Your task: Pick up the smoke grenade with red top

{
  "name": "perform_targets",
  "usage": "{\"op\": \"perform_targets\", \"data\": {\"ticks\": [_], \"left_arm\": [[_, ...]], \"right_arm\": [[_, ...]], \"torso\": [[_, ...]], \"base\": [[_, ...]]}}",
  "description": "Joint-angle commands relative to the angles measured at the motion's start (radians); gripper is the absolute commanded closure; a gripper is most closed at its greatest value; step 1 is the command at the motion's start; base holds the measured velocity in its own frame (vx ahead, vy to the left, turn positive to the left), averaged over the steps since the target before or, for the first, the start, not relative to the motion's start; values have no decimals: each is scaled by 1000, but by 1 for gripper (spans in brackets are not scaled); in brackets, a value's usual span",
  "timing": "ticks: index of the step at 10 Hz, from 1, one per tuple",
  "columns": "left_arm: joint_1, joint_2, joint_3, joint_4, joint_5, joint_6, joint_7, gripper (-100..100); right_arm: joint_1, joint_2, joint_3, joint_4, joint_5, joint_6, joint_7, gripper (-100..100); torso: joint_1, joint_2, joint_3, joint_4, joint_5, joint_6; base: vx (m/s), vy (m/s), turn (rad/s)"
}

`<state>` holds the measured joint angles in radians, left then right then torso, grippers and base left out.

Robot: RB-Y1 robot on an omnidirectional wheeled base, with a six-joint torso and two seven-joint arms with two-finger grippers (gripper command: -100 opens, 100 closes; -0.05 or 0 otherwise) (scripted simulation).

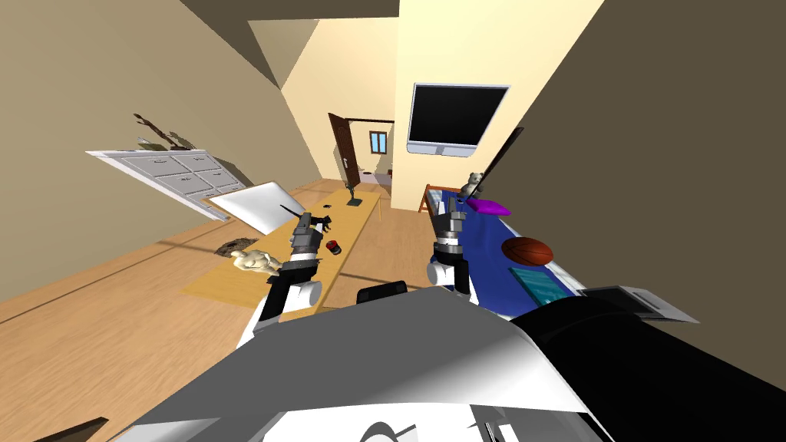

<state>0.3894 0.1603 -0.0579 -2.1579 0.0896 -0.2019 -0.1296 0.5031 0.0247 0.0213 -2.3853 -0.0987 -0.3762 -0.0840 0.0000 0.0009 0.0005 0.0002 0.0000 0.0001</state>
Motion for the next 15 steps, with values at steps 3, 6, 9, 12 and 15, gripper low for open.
{"op": "perform_targets", "data": {"ticks": [3, 6, 9, 12, 15], "left_arm": [[-23, 42, -3, 40, 30, 106, -12, -100], [-48, 75, -1, 81, 54, 181, -20, -100], [-61, 90, 0, 102, 67, 238, -24, -100], [-86, 119, 4, 145, 92, 320, -30, -100], [-99, 132, 6, 167, 104, 373, -33, -100]], "right_arm": [[0, 0, 0, 0, 0, 0, 0, 0], [0, 0, 0, 0, 0, 0, 0, 0], [0, 0, 0, 0, 0, 0, 0, 0], [0, 0, 0, 0, 0, 0, 0, 0], [0, 0, 0, 0, 0, 0, 0, 0]], "torso": [[0, 0, 0, 0, 0, 0], [0, 0, 0, 0, 0, 0], [1, -1, 0, 0, 0, 0], [1, -1, 0, 0, 0, 0], [1, -1, -1, 0, 0, 0]], "base": [[-19, -3, -68], [-13, 0, -67], [-5, 5, -54], [-3, 8, -61], [-1, 9, -48]]}}
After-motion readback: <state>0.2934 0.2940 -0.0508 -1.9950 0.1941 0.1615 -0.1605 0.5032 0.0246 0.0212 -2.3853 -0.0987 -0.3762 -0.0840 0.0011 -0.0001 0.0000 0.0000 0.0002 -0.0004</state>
